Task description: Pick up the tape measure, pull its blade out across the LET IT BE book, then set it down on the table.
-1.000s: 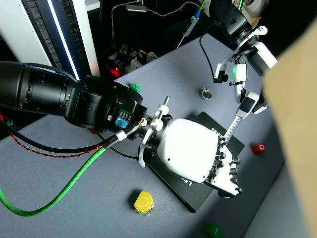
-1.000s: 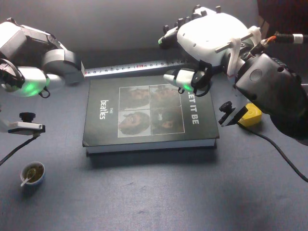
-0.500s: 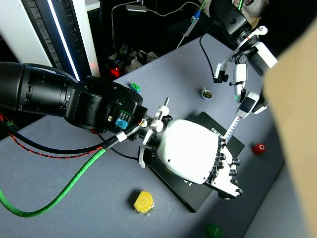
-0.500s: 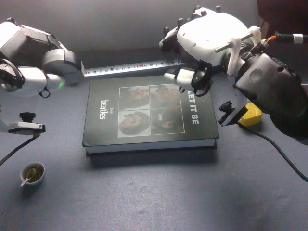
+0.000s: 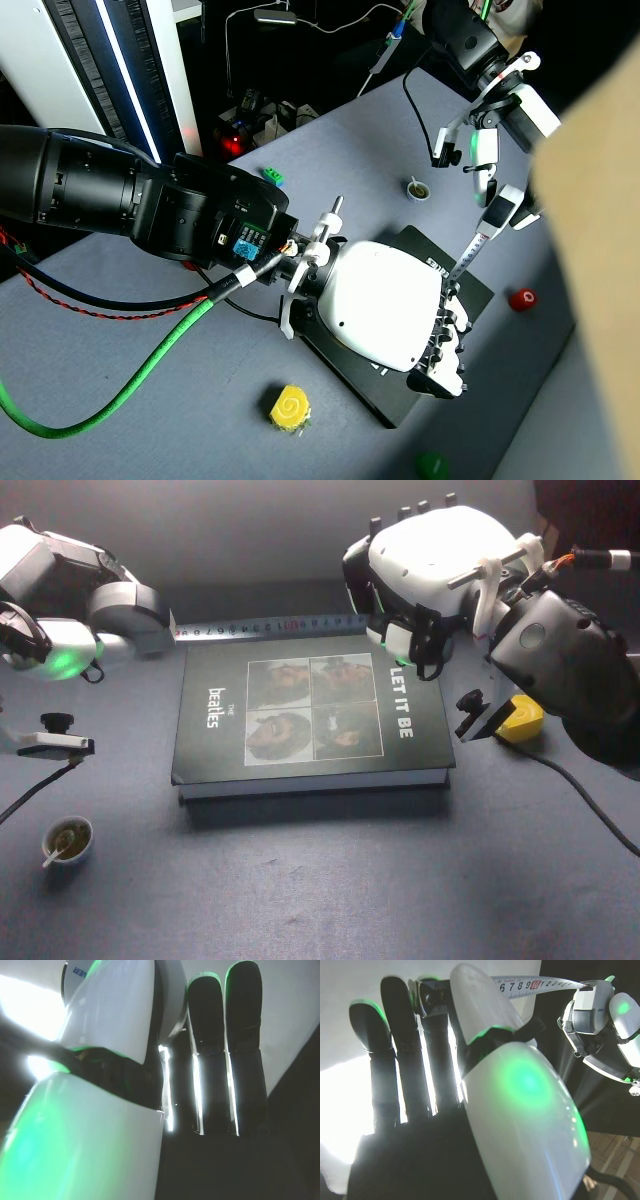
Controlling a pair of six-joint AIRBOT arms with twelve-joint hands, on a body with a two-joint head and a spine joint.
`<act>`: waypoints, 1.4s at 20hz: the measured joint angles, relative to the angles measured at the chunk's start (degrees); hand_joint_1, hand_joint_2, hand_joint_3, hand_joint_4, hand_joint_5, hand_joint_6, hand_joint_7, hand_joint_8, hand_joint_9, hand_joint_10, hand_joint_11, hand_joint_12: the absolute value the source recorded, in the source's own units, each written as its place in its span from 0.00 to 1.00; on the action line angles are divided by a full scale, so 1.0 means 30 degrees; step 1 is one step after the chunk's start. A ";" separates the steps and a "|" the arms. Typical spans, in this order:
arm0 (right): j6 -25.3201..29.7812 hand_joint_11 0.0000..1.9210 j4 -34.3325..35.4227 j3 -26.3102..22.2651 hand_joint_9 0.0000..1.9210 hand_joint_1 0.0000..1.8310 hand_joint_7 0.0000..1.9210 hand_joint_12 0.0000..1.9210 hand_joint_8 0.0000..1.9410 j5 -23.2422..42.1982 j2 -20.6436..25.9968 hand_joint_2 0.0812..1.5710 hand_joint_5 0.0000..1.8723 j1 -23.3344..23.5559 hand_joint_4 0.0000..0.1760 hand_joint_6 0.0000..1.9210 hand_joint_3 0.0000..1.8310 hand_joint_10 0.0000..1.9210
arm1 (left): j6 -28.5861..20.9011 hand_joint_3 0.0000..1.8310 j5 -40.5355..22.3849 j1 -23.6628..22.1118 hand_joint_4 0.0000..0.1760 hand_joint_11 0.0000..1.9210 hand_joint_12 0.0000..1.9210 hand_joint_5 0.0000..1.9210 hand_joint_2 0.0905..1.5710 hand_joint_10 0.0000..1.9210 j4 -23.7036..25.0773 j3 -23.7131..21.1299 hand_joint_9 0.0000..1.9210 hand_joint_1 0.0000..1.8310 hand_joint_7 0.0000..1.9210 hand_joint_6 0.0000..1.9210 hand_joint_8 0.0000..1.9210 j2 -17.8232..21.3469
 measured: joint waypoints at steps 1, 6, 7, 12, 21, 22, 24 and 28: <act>0.0036 0.28 -0.0160 0.0000 0.37 0.63 0.45 0.83 0.65 -0.0022 0.0058 0.77 0.37 0.0000 0.00 0.72 0.00 0.57 | 0.0000 0.00 -0.0007 0.0000 0.00 0.45 0.56 0.48 0.69 0.66 0.0000 0.0000 0.47 0.75 0.53 0.45 0.51 0.0000; 0.0386 0.27 -0.1064 -0.0466 0.35 0.63 0.44 0.83 0.65 -0.0335 0.1173 0.77 0.37 -0.0029 0.00 0.73 0.00 0.58 | -0.0211 0.00 0.0036 0.0000 0.00 0.46 0.57 0.49 0.69 0.66 0.0277 -0.0022 0.48 0.75 0.53 0.43 0.51 -0.0007; 0.0401 0.27 -0.1239 -0.0678 0.35 0.63 0.44 0.83 0.65 -0.0313 0.1457 0.77 0.37 -0.0117 0.00 0.73 0.00 0.58 | -0.0219 0.00 0.0029 0.0000 0.00 0.46 0.56 0.48 0.69 0.66 0.0270 -0.0022 0.47 0.75 0.53 0.43 0.50 0.0000; 0.0510 0.27 -0.1428 -0.2149 0.35 0.63 0.43 0.83 0.67 -0.0321 0.3038 0.78 0.36 -0.0510 0.00 0.73 0.00 0.59 | -0.0182 0.00 0.0051 0.0015 0.00 0.45 0.57 0.48 0.69 0.67 0.0270 -0.0022 0.46 0.75 0.53 0.44 0.51 -0.0007; 0.1209 0.28 -0.1443 -0.2973 0.35 0.63 0.43 0.84 0.66 0.0044 0.4699 0.77 0.37 -0.1209 0.01 0.72 0.00 0.60 | -0.0219 0.00 0.0087 0.0015 0.00 0.45 0.57 0.47 0.69 0.67 0.0313 -0.0022 0.46 0.75 0.53 0.46 0.51 0.0000; 0.1239 0.28 -0.1413 -0.3002 0.35 0.63 0.43 0.84 0.66 -0.0007 0.4794 0.78 0.37 -0.1209 0.00 0.72 0.00 0.60 | -0.0219 0.00 0.0087 0.0015 0.00 0.45 0.57 0.48 0.69 0.66 0.0270 -0.0022 0.47 0.75 0.53 0.46 0.50 0.0000; 0.1304 0.28 -0.1617 -0.3038 0.35 0.63 0.44 0.84 0.66 0.0007 0.4918 0.78 0.37 -0.1209 0.00 0.72 0.00 0.60 | -0.0226 0.00 0.0095 0.0015 0.00 0.45 0.57 0.48 0.69 0.66 0.0328 -0.0022 0.47 0.75 0.53 0.46 0.50 0.0000; 0.1377 0.28 -0.1537 -0.3111 0.36 0.63 0.44 0.84 0.66 0.0080 0.5362 0.77 0.37 -0.1421 0.00 0.71 0.00 0.60 | -0.0226 0.00 0.0087 0.0015 0.00 0.45 0.57 0.48 0.69 0.66 0.0270 -0.0022 0.47 0.75 0.53 0.46 0.50 0.0000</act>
